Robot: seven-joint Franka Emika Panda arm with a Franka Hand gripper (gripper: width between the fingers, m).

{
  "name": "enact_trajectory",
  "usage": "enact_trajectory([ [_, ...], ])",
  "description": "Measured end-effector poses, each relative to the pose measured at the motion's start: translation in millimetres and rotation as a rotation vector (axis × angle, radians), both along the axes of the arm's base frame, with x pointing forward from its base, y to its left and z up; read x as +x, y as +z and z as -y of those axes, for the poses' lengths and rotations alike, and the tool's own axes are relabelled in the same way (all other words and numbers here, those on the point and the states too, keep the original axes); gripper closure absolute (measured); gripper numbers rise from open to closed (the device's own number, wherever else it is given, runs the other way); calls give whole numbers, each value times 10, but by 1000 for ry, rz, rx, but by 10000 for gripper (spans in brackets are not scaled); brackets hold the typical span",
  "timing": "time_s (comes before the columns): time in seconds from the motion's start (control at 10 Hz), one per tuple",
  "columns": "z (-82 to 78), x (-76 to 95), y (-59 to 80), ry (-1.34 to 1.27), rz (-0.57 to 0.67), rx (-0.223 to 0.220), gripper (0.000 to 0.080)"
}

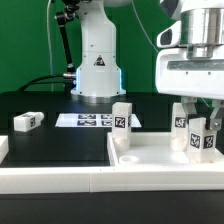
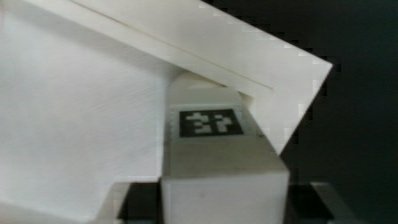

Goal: Assemble square table

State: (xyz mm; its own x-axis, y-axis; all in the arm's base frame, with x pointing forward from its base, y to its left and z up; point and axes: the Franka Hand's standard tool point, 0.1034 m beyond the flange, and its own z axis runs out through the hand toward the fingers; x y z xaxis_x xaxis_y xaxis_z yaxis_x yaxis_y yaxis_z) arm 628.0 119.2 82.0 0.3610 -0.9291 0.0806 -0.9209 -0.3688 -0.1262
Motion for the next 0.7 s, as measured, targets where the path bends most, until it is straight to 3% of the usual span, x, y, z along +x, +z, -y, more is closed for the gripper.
enact_trajectory([
  [0.7,14,-19,-1,-561,1,99,509],
])
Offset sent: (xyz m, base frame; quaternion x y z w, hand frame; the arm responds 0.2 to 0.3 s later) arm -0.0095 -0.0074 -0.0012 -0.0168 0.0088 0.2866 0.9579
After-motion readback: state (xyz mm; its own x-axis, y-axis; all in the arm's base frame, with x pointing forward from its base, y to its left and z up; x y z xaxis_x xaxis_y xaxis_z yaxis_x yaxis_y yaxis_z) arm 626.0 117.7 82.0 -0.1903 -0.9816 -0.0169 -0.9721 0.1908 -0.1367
